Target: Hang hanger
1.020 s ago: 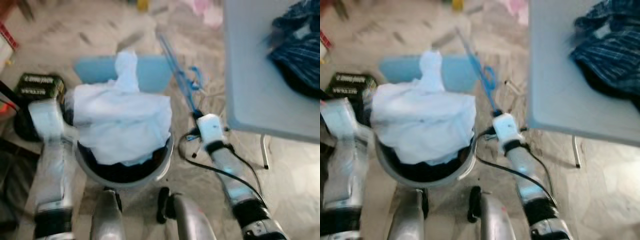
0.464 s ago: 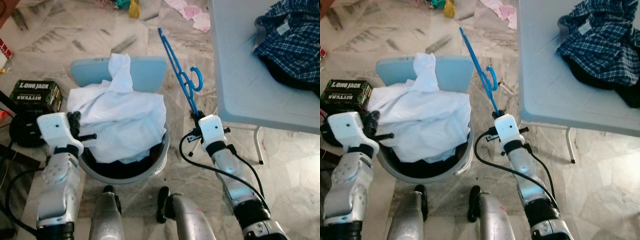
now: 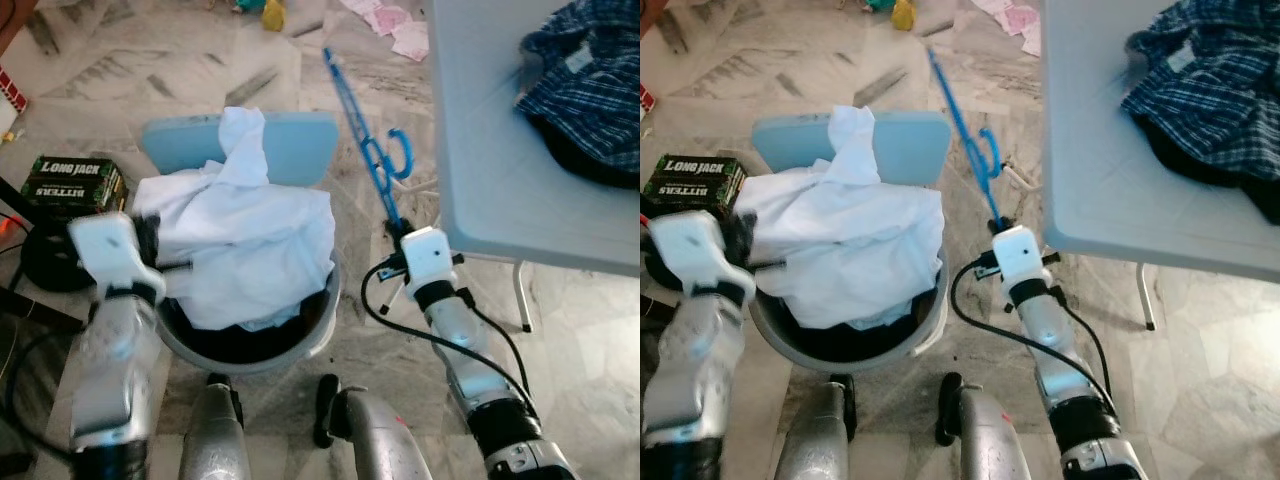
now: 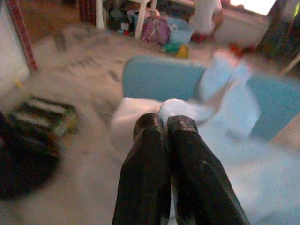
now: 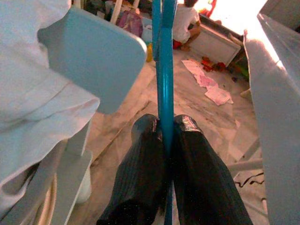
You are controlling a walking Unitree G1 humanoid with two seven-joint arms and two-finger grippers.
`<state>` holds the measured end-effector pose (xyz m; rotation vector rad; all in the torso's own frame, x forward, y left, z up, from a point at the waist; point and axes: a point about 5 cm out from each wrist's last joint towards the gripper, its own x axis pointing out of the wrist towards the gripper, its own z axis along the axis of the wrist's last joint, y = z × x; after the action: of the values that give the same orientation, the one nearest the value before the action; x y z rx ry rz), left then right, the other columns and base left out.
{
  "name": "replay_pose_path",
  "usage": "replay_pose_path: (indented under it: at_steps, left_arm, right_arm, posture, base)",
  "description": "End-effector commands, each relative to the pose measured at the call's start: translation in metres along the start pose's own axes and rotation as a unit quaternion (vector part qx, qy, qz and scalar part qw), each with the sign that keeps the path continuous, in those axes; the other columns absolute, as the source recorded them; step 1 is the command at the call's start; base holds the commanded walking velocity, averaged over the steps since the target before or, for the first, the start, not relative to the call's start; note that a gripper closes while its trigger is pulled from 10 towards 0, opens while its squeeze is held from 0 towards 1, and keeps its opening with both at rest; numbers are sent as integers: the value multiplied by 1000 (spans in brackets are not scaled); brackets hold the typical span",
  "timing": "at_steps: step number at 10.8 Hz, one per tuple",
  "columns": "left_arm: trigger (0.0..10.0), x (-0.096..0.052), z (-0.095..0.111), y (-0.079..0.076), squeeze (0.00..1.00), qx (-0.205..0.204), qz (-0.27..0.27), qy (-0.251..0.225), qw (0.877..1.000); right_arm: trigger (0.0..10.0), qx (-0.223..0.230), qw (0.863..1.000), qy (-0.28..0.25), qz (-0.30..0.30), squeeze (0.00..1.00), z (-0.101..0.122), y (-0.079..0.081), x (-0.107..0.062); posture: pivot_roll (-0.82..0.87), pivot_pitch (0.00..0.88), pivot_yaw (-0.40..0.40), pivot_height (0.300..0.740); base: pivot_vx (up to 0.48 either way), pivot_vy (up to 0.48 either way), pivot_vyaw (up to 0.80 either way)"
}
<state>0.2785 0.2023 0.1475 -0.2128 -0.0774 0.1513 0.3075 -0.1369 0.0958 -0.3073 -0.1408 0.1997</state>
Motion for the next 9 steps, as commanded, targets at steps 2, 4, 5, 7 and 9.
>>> replay_pose_path:
  at_steps: [2,4,5,7,9]
  left_arm:
    - [10000,12,11,-19,0,14,-62,-27,998]
    - [10000,22,-20,-19,0,58,-57,24,996]
    - [10000,22,-30,-13,0,67,-53,39,996]
    - [10000,35,-26,-20,0,84,-78,33,993]
    - [10000,69,-1,-49,0,125,-121,-24,984]
  right_arm:
    - [10000,2,1000,-3,-18,0,-2,-9,6]
    - [10000,53,998,-15,-35,0,4,-15,18]
    - [10000,63,997,-10,-53,0,2,-18,21]
    - [10000,74,995,-1,-74,0,-3,-19,23]
    - [10000,71,995,0,-73,0,-6,-17,23]
  posture:
    - [142,147,-105,740]
    - [167,32,-95,740]
    - [172,4,-85,740]
    - [184,0,-69,740]
    - [164,0,-72,740]
  base:
    - [0,0,0]
    - [0,0,0]
    - [0,0,0]
    - [0,0,0]
    - [0,0,0]
